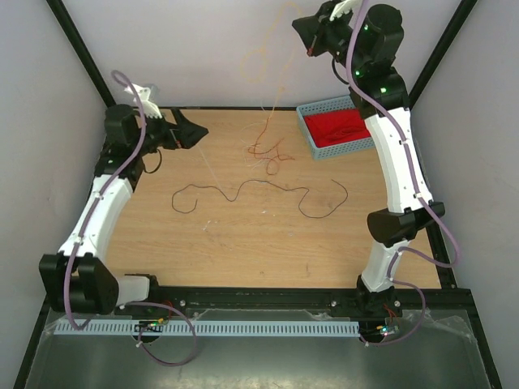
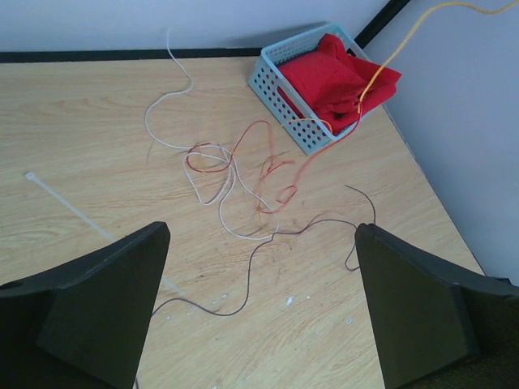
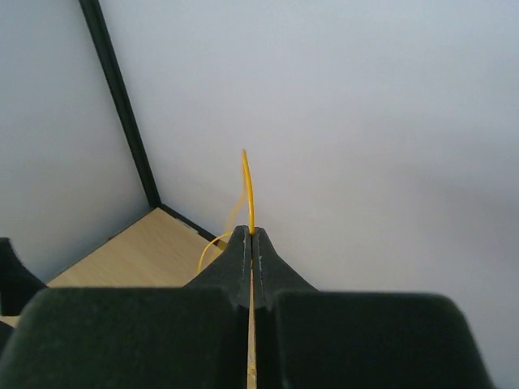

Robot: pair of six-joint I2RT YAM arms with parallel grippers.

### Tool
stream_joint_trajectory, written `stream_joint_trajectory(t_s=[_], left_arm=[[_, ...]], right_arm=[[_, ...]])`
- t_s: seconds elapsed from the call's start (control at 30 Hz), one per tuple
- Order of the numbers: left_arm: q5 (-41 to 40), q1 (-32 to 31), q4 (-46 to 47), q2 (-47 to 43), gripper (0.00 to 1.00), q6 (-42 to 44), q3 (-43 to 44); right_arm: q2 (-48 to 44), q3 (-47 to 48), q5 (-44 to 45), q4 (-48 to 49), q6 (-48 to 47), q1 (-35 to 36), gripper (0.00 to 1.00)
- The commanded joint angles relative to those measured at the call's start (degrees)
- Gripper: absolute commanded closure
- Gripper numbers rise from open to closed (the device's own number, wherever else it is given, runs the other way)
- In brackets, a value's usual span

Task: Zip-tie the wires
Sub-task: Untie the cable at the center of the board.

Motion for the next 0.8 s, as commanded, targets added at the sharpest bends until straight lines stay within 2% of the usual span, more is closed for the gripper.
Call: stream_joint_trajectory(t_s=[0.0, 0.23, 0.43, 0.6, 0.77], left_arm=[[-1.0, -3.1, 6.0, 4.4, 0.01, -0.8, 0.8], [-2.0, -8.5, 10.9, 10.9, 0.01, -0.7, 3.7], [-4.3, -9.5, 15.5, 15.0, 0.01, -3.4, 6.6], [-5.6, -11.6, 22.2, 15.9, 0.01, 0.5, 7.5], [-6.5, -11.1, 22.7, 19.2, 0.01, -9.5, 10.4]], right_arm=[[-1.5, -0.5, -4.7, 5.5, 2.6, 0.0, 1.00], [-3.5, -4.3, -6.8, 6.3, 1.4, 0.0, 1.00], [-5.6, -8.6, -7.5, 6.3, -0.3, -0.1, 1.00], [-7.5, -11.9, -8.7, 6.3, -1.0, 0.0, 1.00], [-8.7, -14.3, -9.4, 6.4, -1.5, 0.0, 1.00]])
